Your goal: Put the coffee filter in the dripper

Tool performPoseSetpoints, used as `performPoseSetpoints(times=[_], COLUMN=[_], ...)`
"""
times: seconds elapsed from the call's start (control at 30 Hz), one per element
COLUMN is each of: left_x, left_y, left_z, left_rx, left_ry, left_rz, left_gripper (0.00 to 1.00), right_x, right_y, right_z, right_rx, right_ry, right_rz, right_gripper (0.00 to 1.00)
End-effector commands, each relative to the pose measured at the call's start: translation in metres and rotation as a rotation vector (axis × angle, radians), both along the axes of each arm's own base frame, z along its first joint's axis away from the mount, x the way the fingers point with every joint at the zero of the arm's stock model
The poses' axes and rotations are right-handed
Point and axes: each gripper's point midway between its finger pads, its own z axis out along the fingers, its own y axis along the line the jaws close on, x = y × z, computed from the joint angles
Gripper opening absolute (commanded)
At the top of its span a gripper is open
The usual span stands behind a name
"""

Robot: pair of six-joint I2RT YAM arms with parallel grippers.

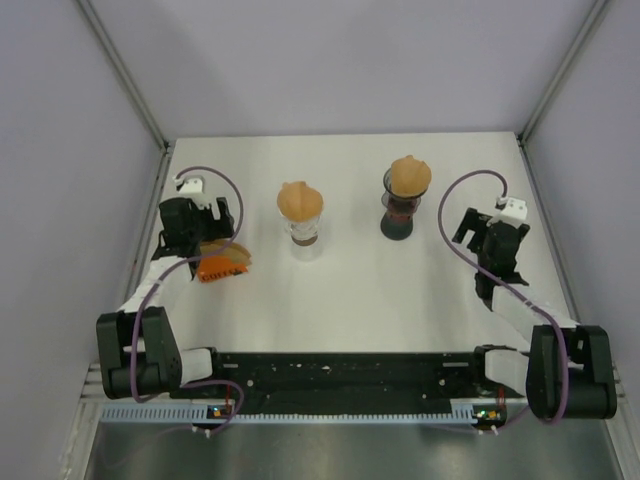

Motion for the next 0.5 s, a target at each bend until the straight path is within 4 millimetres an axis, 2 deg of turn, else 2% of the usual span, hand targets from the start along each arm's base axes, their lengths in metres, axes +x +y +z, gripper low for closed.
performPoseSetpoints(times=[0.0, 0.3, 0.47], left_x=[0.01, 0.008, 0.008], left_y=[-0.002, 0.0, -0.002], left_z=[0.019, 0.011, 0.008], left_rx=[-0.015, -0.017, -0.021], left_ry=[-0.108, -0.097, -0.09], left_rz=[-0.008, 0.009, -0.007], left_gripper=[0.93, 0.93, 0.93], right_x=[0.012, 0.011, 0.011], right_y=[0.0, 0.003, 0.005], right_z=[0.031, 0.005, 0.0], right_rx=[0.002, 0.012, 0.01], right_ry=[-0.167, -0.132, -0.13], right_rz=[0.009, 0.019, 0.039], right_gripper=[0.99, 0.99, 0.99])
